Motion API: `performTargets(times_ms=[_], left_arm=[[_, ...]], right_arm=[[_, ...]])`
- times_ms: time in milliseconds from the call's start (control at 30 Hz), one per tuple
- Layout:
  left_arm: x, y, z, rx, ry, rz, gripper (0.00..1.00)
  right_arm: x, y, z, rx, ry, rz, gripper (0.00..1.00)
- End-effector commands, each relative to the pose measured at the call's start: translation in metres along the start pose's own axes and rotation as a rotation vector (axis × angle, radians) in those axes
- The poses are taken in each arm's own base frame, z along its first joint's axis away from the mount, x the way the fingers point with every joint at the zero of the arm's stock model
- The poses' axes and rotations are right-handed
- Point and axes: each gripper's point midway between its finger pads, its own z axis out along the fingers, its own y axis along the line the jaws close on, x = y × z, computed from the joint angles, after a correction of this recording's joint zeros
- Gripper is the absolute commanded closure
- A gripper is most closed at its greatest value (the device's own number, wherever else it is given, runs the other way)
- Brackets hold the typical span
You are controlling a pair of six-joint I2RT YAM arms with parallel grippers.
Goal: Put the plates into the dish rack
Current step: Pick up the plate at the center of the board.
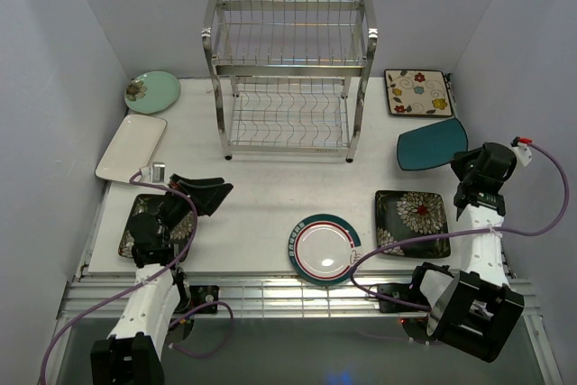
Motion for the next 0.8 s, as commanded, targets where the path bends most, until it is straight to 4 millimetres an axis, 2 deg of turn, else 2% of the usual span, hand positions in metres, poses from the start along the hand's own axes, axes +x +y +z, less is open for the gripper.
performTargets(times_ms=[0,200,400,467,600,633,767], left_arm=[[0.007,0.003,-0.001,-0.005,0.023,-0.021,0.02],[0.008,0.003,-0.001,-0.004,0.031,-0.029,0.02],[0.011,-0.004,-0.002,0.017,0.048,-0.058,0.02],[0.011,-0.009,-0.002,0.034,0.051,-0.057,0.02],[0.012,-0.007,-0.004,0.029,0.034,-0.042,0.02],[0.012,-0.006,-0.003,0.024,0.037,-0.046,0.02],[0.013,-0.003,-0.001,0.017,0.055,-0.064,0.02]], right_arm=[[-0.070,0.069,-0.019,-0.198,-0.173,-0.034,0.92],[-0.094,0.081,-0.038,-0.207,-0.238,-0.079,0.92],[-0.107,0.094,-0.052,-0.236,-0.259,-0.113,0.92],[-0.112,0.105,-0.058,-0.266,-0.251,-0.125,0.92],[-0.120,0.111,-0.073,-0.271,-0.264,-0.147,0.92],[-0.127,0.117,-0.080,-0.282,-0.280,-0.150,0.92],[-0.133,0.135,-0.094,-0.343,-0.263,-0.174,0.92]])
